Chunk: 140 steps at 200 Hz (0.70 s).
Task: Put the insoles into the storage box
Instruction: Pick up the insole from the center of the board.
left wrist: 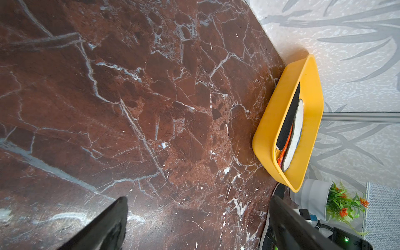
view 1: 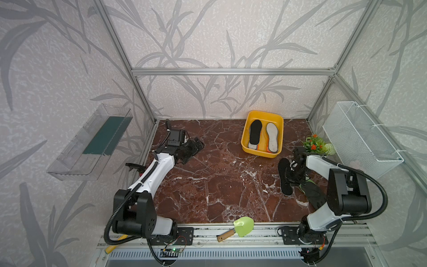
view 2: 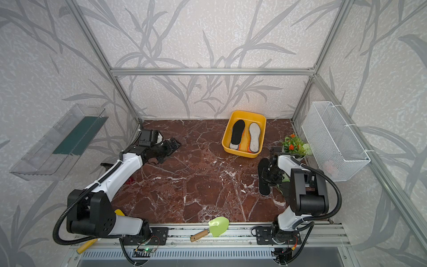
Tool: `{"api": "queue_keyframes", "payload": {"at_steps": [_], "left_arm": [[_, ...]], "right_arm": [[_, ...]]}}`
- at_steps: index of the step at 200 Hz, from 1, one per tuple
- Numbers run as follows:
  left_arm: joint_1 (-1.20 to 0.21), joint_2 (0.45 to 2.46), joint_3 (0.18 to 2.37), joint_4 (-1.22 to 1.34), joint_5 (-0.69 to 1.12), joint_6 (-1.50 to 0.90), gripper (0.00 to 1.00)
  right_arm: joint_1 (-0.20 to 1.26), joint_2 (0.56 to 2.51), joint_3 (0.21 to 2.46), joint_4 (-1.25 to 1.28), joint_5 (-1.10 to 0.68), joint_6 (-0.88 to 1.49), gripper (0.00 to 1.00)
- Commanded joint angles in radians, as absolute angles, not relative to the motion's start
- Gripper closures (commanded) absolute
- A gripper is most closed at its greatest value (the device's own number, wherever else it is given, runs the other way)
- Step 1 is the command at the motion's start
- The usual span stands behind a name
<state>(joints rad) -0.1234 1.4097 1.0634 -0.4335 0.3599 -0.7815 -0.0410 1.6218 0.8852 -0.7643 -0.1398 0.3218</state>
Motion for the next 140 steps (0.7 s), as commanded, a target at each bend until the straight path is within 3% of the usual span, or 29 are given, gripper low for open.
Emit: {"api": "queue_keyframes", "payload": {"at_steps": [1,102,140], "left_arm": [[-0.126,1.414,1.094,-0.437,0.348,-0.782,0.01],[-0.128,1.424,1.1,-0.438,0.354,-0.782,0.01],[-0.127,1.434,1.106,-0.438,0.354,-0.781,0.01]], "right_arm": [[-0.04,1.662,0.846,-0.718,-0.139,0.325,0.82],[-0.044,1.636,0.846,-0.709,-0.146,0.309,1.0],[-0.044,1.551,0.823,-0.676,-0.172,0.289,1.0]]}}
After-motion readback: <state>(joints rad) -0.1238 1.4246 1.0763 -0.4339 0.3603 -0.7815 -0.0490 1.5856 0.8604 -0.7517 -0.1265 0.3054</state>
